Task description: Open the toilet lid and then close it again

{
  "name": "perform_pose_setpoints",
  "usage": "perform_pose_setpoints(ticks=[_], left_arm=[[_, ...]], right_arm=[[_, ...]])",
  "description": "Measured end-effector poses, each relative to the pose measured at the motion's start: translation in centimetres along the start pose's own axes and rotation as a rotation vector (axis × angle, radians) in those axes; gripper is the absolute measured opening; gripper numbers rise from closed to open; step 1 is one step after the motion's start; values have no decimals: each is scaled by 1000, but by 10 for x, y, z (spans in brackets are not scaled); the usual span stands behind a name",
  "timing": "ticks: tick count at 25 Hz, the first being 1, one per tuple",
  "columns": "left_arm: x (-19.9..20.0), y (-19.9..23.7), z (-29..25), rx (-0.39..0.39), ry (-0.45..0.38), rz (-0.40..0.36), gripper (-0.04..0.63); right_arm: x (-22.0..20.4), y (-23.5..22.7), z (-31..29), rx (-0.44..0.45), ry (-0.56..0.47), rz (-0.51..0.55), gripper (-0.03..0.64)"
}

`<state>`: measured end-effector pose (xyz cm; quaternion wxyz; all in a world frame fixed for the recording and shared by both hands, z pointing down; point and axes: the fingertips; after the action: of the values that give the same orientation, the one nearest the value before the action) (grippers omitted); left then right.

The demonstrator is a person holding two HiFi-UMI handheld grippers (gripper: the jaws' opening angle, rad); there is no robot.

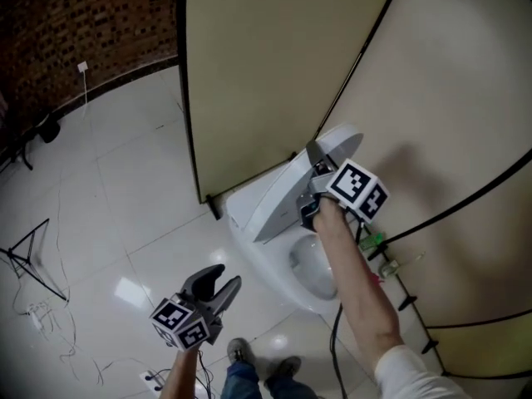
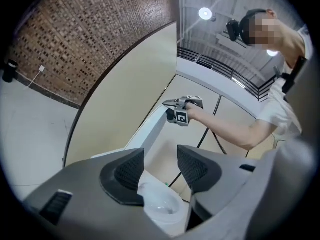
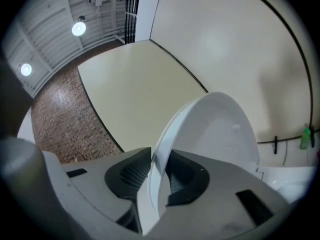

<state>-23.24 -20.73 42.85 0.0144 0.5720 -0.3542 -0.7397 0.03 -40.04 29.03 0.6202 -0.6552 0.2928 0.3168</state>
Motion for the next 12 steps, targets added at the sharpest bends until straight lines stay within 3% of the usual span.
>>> perform_pose_setpoints(ticks=[7,12], left_arm=[[14,16,22,47,-21,-15,204],[28,12,37,59,-34,-25,204]], right_arm=[[-21,17,-70,-12,49,134,83],[-23,33,-85,-24,68,185,83]])
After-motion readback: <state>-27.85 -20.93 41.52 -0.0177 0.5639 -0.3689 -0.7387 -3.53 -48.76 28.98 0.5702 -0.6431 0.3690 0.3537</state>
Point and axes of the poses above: the fingertips, and each gripper's own axes: z backward along the fingers, y to its left, x out of its top, and after that the axes turned 11 degrees about -y, right-handed
